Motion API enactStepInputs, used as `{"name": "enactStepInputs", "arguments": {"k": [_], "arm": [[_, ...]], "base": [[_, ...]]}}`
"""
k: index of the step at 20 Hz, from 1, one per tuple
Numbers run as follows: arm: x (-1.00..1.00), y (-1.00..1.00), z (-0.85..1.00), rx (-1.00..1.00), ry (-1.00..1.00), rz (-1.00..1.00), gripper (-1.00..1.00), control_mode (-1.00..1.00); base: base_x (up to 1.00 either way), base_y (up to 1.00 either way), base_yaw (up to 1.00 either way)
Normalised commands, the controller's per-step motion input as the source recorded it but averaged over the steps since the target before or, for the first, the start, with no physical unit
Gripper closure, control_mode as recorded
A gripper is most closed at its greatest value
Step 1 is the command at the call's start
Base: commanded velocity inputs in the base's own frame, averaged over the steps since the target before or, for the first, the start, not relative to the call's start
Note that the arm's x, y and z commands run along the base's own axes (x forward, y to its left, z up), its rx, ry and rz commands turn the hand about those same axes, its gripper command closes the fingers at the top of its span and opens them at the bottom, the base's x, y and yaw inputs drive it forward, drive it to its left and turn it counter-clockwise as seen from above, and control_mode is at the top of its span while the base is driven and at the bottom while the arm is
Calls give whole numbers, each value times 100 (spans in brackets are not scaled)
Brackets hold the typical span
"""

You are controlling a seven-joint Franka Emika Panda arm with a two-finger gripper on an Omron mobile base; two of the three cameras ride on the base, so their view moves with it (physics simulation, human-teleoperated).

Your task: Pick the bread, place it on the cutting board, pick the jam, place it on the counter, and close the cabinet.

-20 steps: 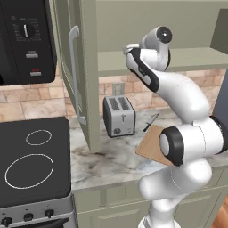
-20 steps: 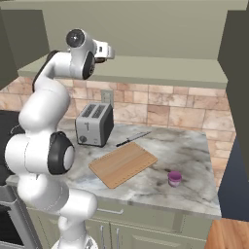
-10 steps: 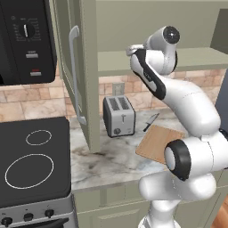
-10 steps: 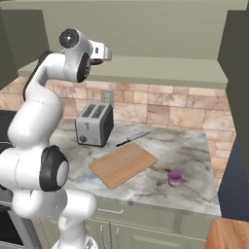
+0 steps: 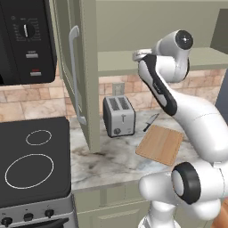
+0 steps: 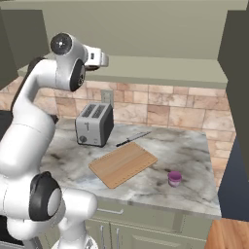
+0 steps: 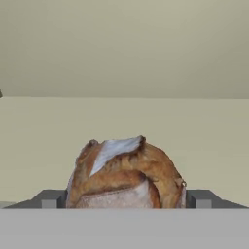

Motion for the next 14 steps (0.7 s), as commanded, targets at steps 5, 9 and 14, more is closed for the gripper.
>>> {"name": "enactStepInputs", "arguments": {"k": [5, 9, 14], "arm": [[-69, -15, 0, 0, 0, 0, 100, -100], [-65, -12, 0, 0, 0, 0, 100, -100], [-64, -11, 0, 0, 1, -1, 100, -100]], "base": [[0, 0, 0], [0, 0, 0], [0, 0, 0]]}}
